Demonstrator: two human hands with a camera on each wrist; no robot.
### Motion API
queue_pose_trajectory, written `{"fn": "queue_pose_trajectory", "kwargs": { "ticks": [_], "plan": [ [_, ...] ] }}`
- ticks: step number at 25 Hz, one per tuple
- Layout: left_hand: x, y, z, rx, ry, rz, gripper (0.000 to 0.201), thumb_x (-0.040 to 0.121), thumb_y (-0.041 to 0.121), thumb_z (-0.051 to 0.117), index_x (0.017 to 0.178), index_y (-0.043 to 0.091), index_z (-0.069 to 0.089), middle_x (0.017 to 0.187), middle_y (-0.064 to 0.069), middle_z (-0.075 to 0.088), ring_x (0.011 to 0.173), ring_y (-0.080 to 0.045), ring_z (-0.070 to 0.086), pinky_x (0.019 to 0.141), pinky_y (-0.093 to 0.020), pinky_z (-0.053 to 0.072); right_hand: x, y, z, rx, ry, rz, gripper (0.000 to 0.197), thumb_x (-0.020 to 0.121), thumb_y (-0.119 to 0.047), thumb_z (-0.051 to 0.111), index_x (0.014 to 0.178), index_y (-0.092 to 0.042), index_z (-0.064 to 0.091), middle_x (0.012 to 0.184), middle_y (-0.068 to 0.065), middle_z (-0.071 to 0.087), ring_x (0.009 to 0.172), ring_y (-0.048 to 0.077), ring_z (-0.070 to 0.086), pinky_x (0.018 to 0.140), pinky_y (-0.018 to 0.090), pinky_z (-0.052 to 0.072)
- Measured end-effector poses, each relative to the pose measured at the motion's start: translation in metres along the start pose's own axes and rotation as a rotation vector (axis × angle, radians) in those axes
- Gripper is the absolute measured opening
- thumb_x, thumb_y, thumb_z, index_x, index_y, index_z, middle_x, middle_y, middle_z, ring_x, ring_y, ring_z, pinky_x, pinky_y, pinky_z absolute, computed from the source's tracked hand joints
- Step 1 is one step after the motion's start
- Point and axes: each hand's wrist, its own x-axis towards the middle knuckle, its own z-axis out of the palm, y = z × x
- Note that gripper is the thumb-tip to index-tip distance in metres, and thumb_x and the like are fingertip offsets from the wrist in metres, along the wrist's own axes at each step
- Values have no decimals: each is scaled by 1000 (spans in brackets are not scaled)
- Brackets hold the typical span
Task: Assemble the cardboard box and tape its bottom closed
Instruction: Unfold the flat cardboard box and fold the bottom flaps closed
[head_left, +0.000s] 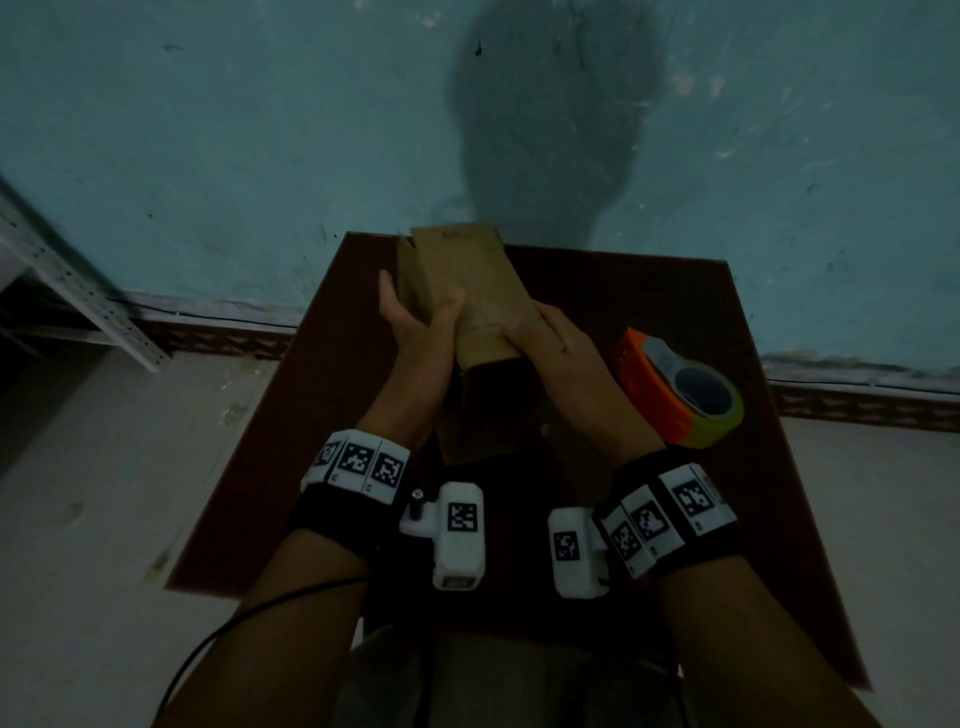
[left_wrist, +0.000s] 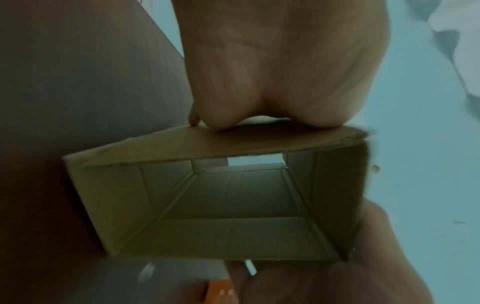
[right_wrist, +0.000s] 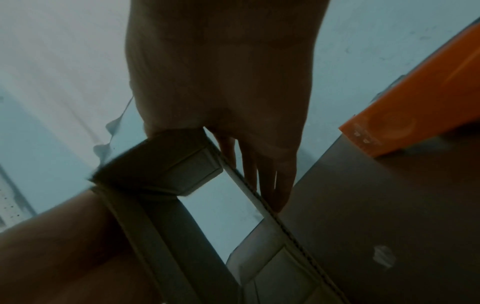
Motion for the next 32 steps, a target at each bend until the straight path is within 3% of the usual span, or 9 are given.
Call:
{"fn": "queue_pose_trajectory", "kwargs": {
  "ticks": [4, 8, 11, 14, 16, 19, 22, 27, 32],
  "plan": [
    [1, -12, -2, 138, -56, 97, 91, 100, 57, 58, 168, 40, 0, 174, -4, 21, 150, -22, 41, 120, -50, 43, 2, 7, -5, -4, 49, -13, 57, 100, -48, 66, 153, -31, 53, 138, -3, 67, 121, 16, 70, 94, 36, 58],
    [0, -8, -2, 184, -106, 228, 57, 114, 37, 43, 168, 33, 24, 171, 0, 31, 139, -5, 45, 106, -18, 47, -1, 4, -7, -28, 95, -81, 58, 103, -51, 64, 157, -34, 48, 137, -10, 64, 116, 6, 69, 85, 23, 60],
    [0, -12, -7, 112, -84, 198, 58, 110, 39, 52, 164, 40, 32, 168, -1, 36, 141, -11, 50, 111, -33, 52, -2, 4, -5, -69, 117, -110, 58, 103, -55, 61, 157, -39, 46, 138, -9, 62, 114, 6, 69, 86, 24, 61],
    [7, -14, -15, 248, 11, 230, 62, 97, 56, 62, 155, 48, 44, 154, -9, 49, 133, -18, 59, 108, -44, 56, -1, 3, -2, -134, 117, -106, 59, 103, -61, 56, 158, -44, 45, 142, -4, 52, 112, 5, 61, 85, 24, 55],
    [11, -12, -21, 324, 19, 271, 60, 93, 60, 59, 151, 47, 52, 147, -10, 54, 128, -17, 62, 106, -44, 57, -1, 0, -2, -131, 114, -98, 59, 102, -62, 56, 158, -42, 48, 141, -3, 50, 113, 3, 59, 81, 17, 49],
    [11, -10, -27, 366, -31, 282, 60, 93, 65, 57, 148, 43, 58, 150, -8, 53, 132, -14, 60, 111, -43, 54, 4, 4, -6, -83, 42, -81, 71, 92, -71, 60, 158, -46, 48, 151, -3, 54, 129, 14, 62, 93, 27, 55],
    [3, -5, -29, 389, -128, 229, 77, 86, 63, 71, 156, 42, 46, 159, -6, 41, 139, -18, 53, 111, -39, 53, 2, 6, -11, -21, -72, -58, 69, 98, -54, 65, 162, -44, 41, 153, -6, 57, 125, 9, 68, 93, 30, 61],
    [-6, -1, -34, 462, -217, 204, 86, 94, 38, 78, 165, 36, 31, 166, -6, 28, 146, -18, 41, 96, -11, 44, -3, 1, -17, -61, -114, -88, 71, 101, -40, 71, 165, -35, 40, 146, -10, 58, 122, 2, 65, 81, 12, 58],
    [-8, -3, -36, 493, -269, 259, 88, 89, 51, 79, 163, 41, 33, 166, -1, 33, 147, -14, 41, 118, -33, 44, -4, 1, -19, -128, -115, -120, 75, 101, -37, 71, 167, -34, 34, 145, -13, 51, 119, -5, 57, 79, 8, 55]
  ]
}}
